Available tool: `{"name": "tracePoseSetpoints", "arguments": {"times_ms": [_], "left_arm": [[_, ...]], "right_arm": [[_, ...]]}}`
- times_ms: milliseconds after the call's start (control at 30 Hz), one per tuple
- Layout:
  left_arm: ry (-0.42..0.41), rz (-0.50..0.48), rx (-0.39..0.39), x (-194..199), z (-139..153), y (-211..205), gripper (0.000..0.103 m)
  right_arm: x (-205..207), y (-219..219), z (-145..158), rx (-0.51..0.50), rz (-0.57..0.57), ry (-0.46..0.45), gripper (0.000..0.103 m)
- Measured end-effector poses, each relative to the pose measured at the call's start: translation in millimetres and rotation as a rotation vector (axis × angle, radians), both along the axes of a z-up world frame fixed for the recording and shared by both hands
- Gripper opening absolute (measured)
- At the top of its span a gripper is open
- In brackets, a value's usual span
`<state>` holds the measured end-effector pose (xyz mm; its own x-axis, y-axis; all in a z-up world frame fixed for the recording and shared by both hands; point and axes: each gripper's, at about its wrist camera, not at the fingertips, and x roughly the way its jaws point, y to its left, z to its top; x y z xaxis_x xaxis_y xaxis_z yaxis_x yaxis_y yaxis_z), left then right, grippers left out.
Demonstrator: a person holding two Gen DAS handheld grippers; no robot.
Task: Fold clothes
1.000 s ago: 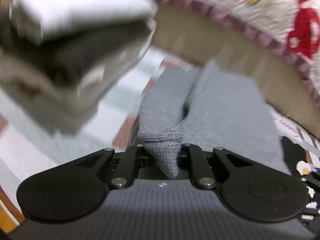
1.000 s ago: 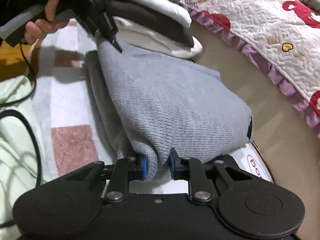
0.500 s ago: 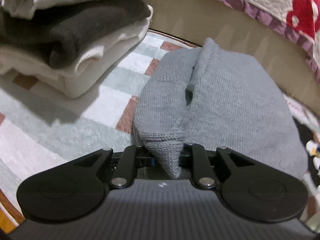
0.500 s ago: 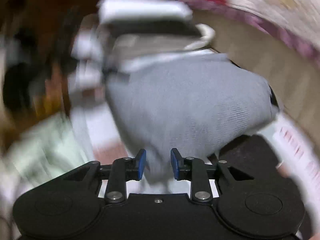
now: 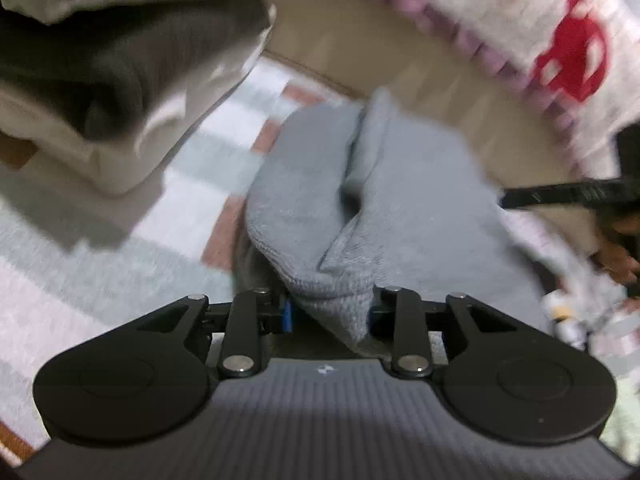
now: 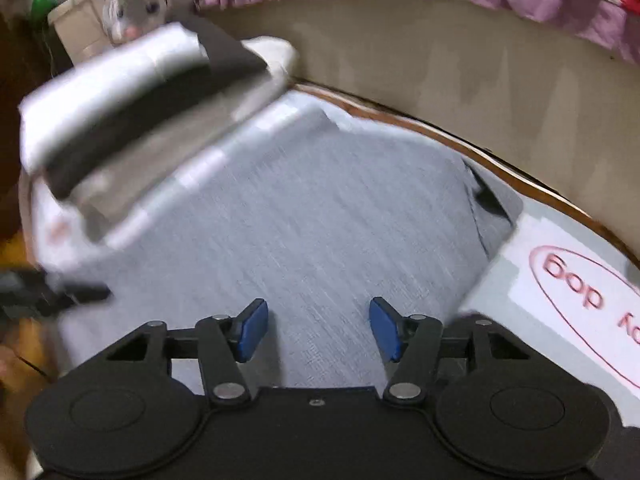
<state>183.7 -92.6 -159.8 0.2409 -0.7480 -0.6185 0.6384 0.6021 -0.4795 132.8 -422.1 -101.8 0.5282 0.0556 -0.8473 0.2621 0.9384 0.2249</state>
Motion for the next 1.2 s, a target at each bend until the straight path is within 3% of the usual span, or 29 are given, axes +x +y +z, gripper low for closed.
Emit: {"name": "tracePoseSetpoints", "arguments": {"times_ms": [100,300,367,500,533,567,633,700,733,767,867,1033,1100,1200], "left_arm": [[0.011,0.028,-0.089,5.2,8.0,11.2,0.033],[0.002,0.045,-0.034,5.4,-7.4,0.5,0.033],[0.015,0.055,-0.02,5.9,-14.0,-0.8,0.033],[0.029,0.065,-0.047,6.0,-15.1,1.2,0.033],[0.03,0.067,-0.056,5.9,-14.7,1.6,0.034],[0.032,0.068,-0.064,5.9,-14.2,2.1,0.035],[0.027,0.067,-0.06,5.1,-14.4,0.8,0.038],[0.016,0.064,-0.038,3.9,-15.4,-2.3,0.038],[0.015,0.066,-0.035,3.3,-15.5,-2.0,0.038],[0.014,0.068,-0.033,2.7,-15.4,-1.8,0.038],[0.002,0.077,-0.061,2.0,-12.9,-0.6,0.038],[-0.042,0.091,-0.128,-0.6,-6.5,1.1,0.038],[-0.049,0.082,-0.168,-1.6,-2.1,4.6,0.038],[0.031,0.074,-0.144,4.8,-8.7,9.1,0.038]], "right_arm": [[39.4,1.9,7.0,0.037,0.001,0.084,0.061],[118.8,6.0,19.5,0.107,0.002,0.255,0.07],[142.5,11.7,6.1,0.056,-0.033,0.331,0.07],[158.8,12.9,-23.8,0.034,-0.145,0.4,0.072],[158.5,11.8,-29.5,0.056,-0.172,0.398,0.083],[158.2,11.4,-34.4,0.07,-0.192,0.393,0.087],[156.9,19.8,-34.0,0.023,-0.138,0.357,0.082],[154.4,27.7,-33.1,-0.021,-0.087,0.317,0.056],[145.8,28.1,-29.3,-0.024,-0.076,0.274,0.03],[137.2,28.4,-25.5,-0.028,-0.066,0.232,0.018],[100.3,19.1,-15.2,0.017,-0.092,0.079,0.014],[27.5,22.9,16.2,0.061,-0.001,-0.31,0.014],[20.4,29.3,28.3,0.11,0.05,-0.368,0.013],[38.3,46.4,38.5,0.119,0.136,-0.38,0.013]]}}
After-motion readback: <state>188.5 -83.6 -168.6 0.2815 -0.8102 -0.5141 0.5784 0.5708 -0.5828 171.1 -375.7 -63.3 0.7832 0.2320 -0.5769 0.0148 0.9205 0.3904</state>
